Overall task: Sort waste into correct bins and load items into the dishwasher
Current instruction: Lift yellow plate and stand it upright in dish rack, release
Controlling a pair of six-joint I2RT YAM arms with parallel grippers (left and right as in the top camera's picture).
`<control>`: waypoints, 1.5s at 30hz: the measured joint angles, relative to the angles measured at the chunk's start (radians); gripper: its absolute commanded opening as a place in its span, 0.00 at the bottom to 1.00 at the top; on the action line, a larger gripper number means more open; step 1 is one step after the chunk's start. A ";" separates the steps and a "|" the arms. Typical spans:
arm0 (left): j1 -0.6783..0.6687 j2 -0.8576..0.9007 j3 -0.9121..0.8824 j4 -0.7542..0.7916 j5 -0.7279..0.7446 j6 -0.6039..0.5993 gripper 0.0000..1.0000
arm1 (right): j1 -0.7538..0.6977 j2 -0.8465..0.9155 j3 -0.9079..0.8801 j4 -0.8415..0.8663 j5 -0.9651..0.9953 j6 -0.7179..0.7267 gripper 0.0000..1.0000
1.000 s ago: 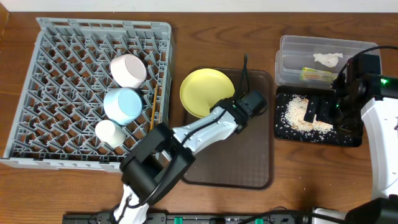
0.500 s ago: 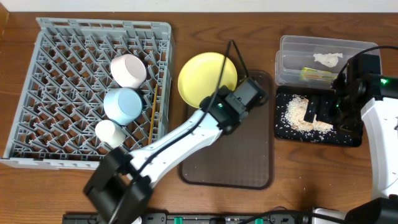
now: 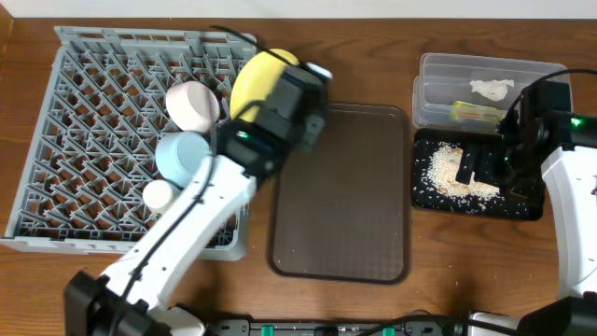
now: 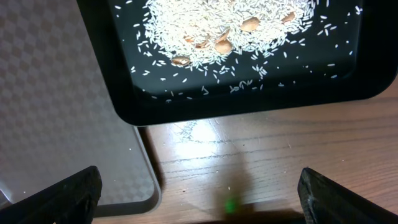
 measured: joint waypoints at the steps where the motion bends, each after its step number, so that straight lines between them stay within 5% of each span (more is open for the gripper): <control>1: 0.031 -0.007 0.000 0.000 0.041 -0.019 0.08 | 0.000 0.000 0.000 -0.002 0.000 0.000 0.98; 14: 0.305 -0.014 0.000 0.013 0.472 -0.183 0.08 | 0.000 0.000 0.000 -0.006 0.000 0.000 0.98; 26: 0.475 -0.014 0.000 0.016 0.637 -0.255 0.08 | 0.000 0.000 0.000 -0.010 0.000 0.000 0.98; 45: 0.484 -0.014 -0.011 -0.003 0.705 -0.284 0.08 | 0.000 0.000 0.000 -0.013 0.000 0.000 0.98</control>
